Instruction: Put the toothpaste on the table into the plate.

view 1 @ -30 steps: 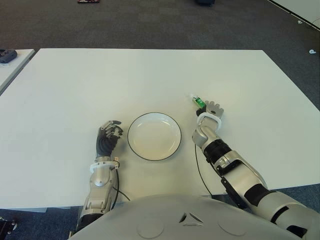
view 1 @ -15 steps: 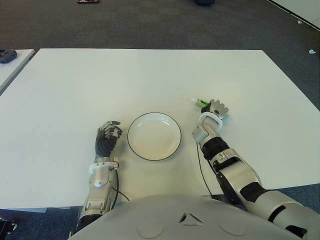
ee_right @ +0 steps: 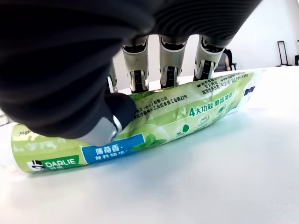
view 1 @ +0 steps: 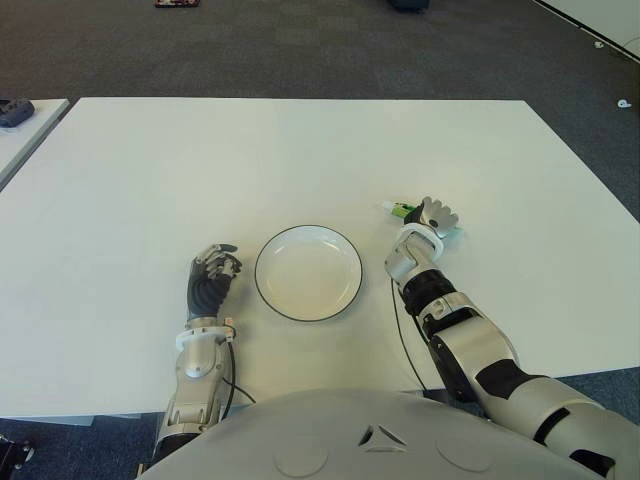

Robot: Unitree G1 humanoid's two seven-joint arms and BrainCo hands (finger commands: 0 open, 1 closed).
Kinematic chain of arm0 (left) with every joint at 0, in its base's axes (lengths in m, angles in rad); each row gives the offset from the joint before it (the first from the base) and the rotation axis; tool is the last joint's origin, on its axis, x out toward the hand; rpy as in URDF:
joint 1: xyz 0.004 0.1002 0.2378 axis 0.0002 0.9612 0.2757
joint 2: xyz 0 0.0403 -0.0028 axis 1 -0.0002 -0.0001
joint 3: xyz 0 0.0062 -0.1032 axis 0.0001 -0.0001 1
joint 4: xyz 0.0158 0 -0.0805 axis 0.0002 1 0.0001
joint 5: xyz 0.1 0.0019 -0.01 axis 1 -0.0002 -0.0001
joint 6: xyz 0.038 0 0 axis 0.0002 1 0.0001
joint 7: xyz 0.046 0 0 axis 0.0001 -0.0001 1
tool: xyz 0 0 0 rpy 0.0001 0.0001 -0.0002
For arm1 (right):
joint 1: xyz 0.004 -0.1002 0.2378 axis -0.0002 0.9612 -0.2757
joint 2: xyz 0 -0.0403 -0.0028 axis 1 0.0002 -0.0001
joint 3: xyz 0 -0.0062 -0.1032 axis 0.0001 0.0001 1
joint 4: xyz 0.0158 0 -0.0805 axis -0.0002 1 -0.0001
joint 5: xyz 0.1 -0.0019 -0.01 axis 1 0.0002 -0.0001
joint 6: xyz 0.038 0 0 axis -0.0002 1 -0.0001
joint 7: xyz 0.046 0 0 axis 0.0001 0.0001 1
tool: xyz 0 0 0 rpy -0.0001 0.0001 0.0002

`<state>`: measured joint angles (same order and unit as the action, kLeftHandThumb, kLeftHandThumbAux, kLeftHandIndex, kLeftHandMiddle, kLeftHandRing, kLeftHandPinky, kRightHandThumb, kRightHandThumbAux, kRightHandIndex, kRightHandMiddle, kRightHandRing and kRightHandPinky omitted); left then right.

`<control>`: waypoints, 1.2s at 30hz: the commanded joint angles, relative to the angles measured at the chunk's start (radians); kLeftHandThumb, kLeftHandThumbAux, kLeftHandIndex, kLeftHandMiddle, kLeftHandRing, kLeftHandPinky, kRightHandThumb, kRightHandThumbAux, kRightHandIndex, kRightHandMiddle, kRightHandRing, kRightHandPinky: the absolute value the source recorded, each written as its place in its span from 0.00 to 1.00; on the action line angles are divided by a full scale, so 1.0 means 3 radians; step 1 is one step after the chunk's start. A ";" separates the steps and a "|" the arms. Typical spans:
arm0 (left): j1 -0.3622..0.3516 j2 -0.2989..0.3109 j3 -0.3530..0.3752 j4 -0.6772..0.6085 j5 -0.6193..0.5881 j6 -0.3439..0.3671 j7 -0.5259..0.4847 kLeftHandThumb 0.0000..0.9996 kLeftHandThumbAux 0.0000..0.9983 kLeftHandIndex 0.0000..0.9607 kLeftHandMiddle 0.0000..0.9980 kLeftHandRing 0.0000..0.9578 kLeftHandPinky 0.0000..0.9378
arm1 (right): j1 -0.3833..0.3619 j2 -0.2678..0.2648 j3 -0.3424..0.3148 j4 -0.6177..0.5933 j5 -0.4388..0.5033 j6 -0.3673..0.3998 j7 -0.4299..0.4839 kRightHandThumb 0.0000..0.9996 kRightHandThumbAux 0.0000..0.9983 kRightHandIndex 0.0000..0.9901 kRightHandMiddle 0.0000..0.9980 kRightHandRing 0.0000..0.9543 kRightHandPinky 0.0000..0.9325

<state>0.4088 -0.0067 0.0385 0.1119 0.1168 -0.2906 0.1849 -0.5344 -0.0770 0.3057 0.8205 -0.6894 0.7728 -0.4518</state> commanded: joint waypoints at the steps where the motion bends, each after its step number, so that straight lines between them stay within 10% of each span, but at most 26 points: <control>1: 0.0081 -0.0038 0.0037 0.0087 -0.0046 0.0209 -0.0001 0.70 0.72 0.45 0.59 0.61 0.60 | 0.0171 -0.0016 -0.0067 0.0028 0.0173 -0.0228 -0.0006 0.73 0.70 0.44 0.42 0.42 0.49; 11: 0.0082 -0.0042 0.0050 0.0087 0.0011 0.0170 0.0022 0.70 0.72 0.45 0.59 0.60 0.59 | 0.0259 -0.0001 -0.0272 0.0043 0.0347 -0.0788 -0.0480 0.85 0.66 0.45 0.57 0.73 0.79; 36: 0.0068 -0.0048 0.0075 0.0094 0.0072 0.0151 0.0046 0.70 0.72 0.45 0.59 0.61 0.60 | 0.0382 0.0013 -0.0368 -0.0160 0.0477 -0.1293 -0.0954 0.84 0.67 0.45 0.49 0.84 0.91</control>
<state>0.4120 -0.0156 0.0598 0.0988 0.1304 -0.2773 0.1858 -0.4300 -0.0778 0.2037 0.7858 -0.5610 0.4089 -0.7272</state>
